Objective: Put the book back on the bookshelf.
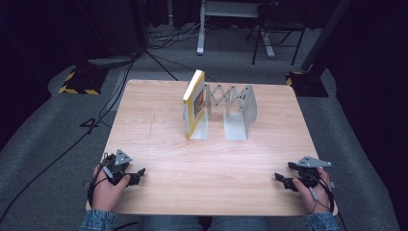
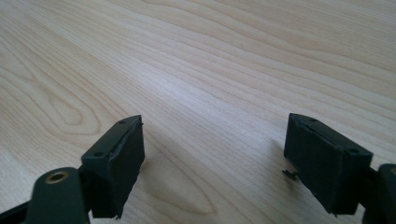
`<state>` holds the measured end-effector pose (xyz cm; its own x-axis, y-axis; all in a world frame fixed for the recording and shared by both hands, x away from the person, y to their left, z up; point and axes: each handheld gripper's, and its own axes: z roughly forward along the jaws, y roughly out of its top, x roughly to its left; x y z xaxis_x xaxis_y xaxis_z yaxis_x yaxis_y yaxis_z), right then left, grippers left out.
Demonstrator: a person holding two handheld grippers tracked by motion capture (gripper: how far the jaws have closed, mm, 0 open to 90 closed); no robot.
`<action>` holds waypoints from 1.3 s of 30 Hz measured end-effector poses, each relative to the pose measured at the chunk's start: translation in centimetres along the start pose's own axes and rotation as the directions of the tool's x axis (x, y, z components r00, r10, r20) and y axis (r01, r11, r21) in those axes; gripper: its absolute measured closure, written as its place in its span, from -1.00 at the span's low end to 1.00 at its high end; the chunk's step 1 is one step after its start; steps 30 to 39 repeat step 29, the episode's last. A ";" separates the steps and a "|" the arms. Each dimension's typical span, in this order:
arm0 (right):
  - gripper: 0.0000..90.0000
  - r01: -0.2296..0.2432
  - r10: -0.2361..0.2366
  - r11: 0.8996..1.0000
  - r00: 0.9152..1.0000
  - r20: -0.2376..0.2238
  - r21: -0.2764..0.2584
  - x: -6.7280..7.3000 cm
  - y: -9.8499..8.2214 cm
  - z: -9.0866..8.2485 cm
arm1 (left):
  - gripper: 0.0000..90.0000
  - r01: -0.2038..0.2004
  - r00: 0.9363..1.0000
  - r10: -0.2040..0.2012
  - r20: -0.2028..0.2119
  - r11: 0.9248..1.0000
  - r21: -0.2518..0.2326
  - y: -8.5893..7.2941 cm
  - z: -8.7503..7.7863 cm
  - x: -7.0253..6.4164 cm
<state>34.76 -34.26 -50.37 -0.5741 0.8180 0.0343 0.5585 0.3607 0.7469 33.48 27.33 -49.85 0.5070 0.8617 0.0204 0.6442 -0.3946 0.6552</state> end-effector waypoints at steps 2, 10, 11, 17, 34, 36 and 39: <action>-0.55 0.008 -0.008 1.000 1.000 0.006 0.000 -0.1 -0.1 0.0 | -0.62 0.023 1.000 -0.023 0.009 1.000 -0.008 -0.1 0.2 0.3; -0.65 0.034 -0.035 0.999 0.999 0.019 0.017 0.0 -0.1 0.1 | -0.70 0.058 0.998 -0.058 0.002 0.997 -0.048 -0.3 0.7 0.9; -0.65 0.034 -0.034 0.999 0.999 0.019 0.017 0.0 -0.1 0.1 | -0.71 0.066 0.998 -0.066 0.000 0.997 -0.048 -0.3 0.7 0.8; -0.65 0.035 -0.035 0.999 0.999 0.019 0.018 0.0 -0.1 0.1 | -0.74 0.073 0.997 -0.074 -0.009 0.996 -0.045 -0.2 0.8 0.8; -0.65 0.033 -0.033 0.999 0.999 0.020 0.017 0.0 -0.1 0.1 | -0.74 0.074 0.997 -0.074 -0.009 0.996 -0.045 -0.2 0.8 0.8; -0.65 0.033 -0.033 0.999 0.999 0.020 0.017 0.0 -0.1 0.1 | -0.74 0.074 0.997 -0.074 -0.009 0.996 -0.045 -0.2 0.8 0.8; -0.65 0.033 -0.033 0.999 0.999 0.020 0.017 0.0 -0.1 0.1 | -0.74 0.074 0.997 -0.074 -0.009 0.996 -0.045 -0.2 0.8 0.8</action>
